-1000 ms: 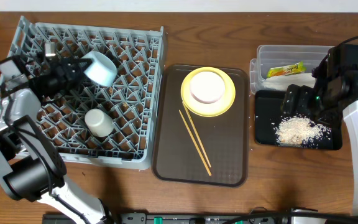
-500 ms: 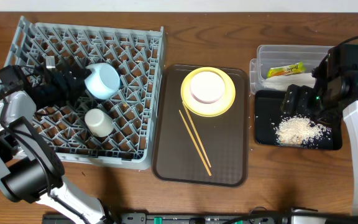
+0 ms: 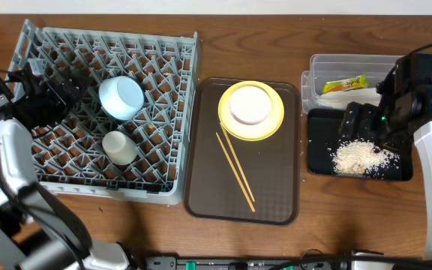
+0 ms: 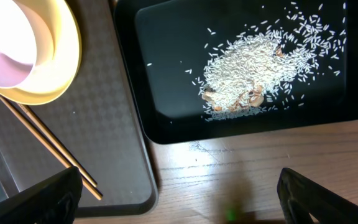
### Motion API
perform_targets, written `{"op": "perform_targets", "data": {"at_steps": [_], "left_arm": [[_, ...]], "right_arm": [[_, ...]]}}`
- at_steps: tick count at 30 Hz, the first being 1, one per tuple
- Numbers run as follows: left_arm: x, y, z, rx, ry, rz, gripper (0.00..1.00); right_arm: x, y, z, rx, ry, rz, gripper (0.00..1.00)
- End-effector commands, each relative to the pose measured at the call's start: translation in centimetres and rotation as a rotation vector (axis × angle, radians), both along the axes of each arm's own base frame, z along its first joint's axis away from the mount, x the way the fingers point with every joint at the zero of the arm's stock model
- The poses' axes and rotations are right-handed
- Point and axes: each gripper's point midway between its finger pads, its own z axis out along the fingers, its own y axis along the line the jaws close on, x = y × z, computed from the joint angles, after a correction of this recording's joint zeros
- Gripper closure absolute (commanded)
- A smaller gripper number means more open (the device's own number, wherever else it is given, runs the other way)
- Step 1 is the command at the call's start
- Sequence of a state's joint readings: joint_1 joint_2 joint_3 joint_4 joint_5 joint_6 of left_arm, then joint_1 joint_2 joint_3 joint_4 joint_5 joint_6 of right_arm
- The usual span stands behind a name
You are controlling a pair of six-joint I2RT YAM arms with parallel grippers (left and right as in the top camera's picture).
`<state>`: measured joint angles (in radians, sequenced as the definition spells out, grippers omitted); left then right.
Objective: Sort waste into correct bins and load items into the dishwasher
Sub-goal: 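Set the light-blue bowl into the rack and open the left gripper, then reach the left gripper to the pink bowl on the yellow plate and grasp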
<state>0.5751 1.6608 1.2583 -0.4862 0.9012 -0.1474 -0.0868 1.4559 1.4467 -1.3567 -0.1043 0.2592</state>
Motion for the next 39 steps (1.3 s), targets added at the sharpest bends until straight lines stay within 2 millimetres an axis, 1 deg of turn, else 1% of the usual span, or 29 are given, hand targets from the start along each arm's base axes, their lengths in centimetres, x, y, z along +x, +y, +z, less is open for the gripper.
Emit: {"op": "perform_targets", "data": {"at_steps": [1,4,6,8,11,15,18,20,24,26,29,33,35,39], "left_arm": [[-0.3,-1.5,1.0,0.144,0.032,0.003,0.12],[-1.2,-4.5,1.0,0.220,0.094,-0.035,0.12],[-1.8,-7.1,1.0,0.260,0.123,-0.084,0.12],[-1.7,-9.5,1.3,0.274,0.110,-0.142,0.12],[-1.7,-12.5,1.4,0.264,0.102,-0.211,0.12],[-1.6,-17.5,2.0,0.259,0.044,-0.335,0.12],[-1.5,-19.9,1.4,0.372,0.054,-0.346,0.12],[-1.6,-21.7,1.3,0.459,0.044,-0.364,0.12],[-1.5,-25.7,2.7,0.584,-0.023,-0.404,0.11],[-1.4,-27.7,3.3,0.610,-0.056,-0.430,0.12],[-0.9,-31.1,3.5,0.609,-0.115,-0.479,0.12],[0.1,-35.6,2.3,0.593,-0.190,-0.536,0.12],[0.4,-37.7,1.3,0.586,-0.215,-0.565,0.12],[0.5,-41.4,-1.8,0.584,-0.226,-0.626,0.12]], "right_arm": [[0.2,-0.1,0.3,0.003,-0.016,0.001,0.02],[0.2,-0.1,0.4,0.002,-0.016,0.001,0.01],[0.2,-0.1,0.3,0.002,-0.016,0.002,0.01],[0.2,-0.1,0.4,0.002,-0.016,0.002,0.01],[0.2,-0.1,0.3,0.002,-0.016,0.002,0.01],[0.2,-0.1,0.3,0.002,-0.014,0.002,0.01],[0.2,-0.1,0.3,0.002,-0.015,0.002,0.01],[0.2,-0.1,0.3,0.002,-0.014,0.002,0.01],[0.2,-0.1,0.3,0.002,-0.014,0.002,0.01],[0.2,-0.1,0.3,0.002,-0.014,0.002,0.01],[0.1,-0.1,0.3,0.002,-0.013,0.002,0.01],[0.0,-0.1,0.3,0.002,-0.007,0.002,0.01],[0.0,-0.1,0.3,0.003,-0.007,0.002,0.01],[-0.1,0.0,0.3,0.003,-0.005,0.002,0.01]]}}
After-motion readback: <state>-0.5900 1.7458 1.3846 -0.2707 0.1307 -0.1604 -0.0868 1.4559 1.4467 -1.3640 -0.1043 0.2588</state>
